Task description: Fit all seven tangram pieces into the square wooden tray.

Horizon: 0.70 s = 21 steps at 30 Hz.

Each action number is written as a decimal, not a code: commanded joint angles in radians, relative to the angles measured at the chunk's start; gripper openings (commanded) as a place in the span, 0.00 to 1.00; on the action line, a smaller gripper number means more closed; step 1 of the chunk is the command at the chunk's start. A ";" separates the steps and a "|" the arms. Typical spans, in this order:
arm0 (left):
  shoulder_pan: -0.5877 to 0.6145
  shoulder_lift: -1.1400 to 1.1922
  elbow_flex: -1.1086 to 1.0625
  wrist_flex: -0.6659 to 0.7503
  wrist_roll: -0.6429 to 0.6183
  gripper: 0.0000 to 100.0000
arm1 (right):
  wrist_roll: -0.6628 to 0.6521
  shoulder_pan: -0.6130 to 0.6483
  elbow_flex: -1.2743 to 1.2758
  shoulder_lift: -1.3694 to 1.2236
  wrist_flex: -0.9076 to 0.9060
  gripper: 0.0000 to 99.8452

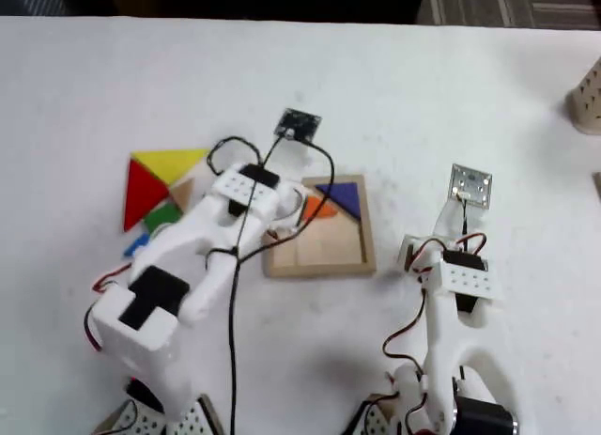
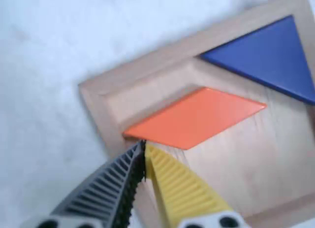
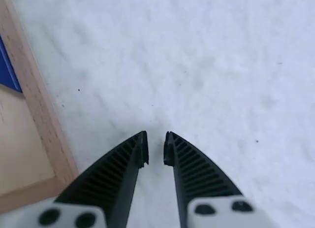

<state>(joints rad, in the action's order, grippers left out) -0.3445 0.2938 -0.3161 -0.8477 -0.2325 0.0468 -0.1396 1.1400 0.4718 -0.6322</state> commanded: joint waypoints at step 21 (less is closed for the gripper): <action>-0.088 -0.090 -0.058 0.126 -0.015 0.02 | -0.012 0.007 -0.005 0.038 0.015 0.06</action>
<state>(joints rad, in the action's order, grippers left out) -0.4780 0.2309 -0.3882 -0.7879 -0.2371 0.0468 -0.1396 1.1400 0.4718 -0.6322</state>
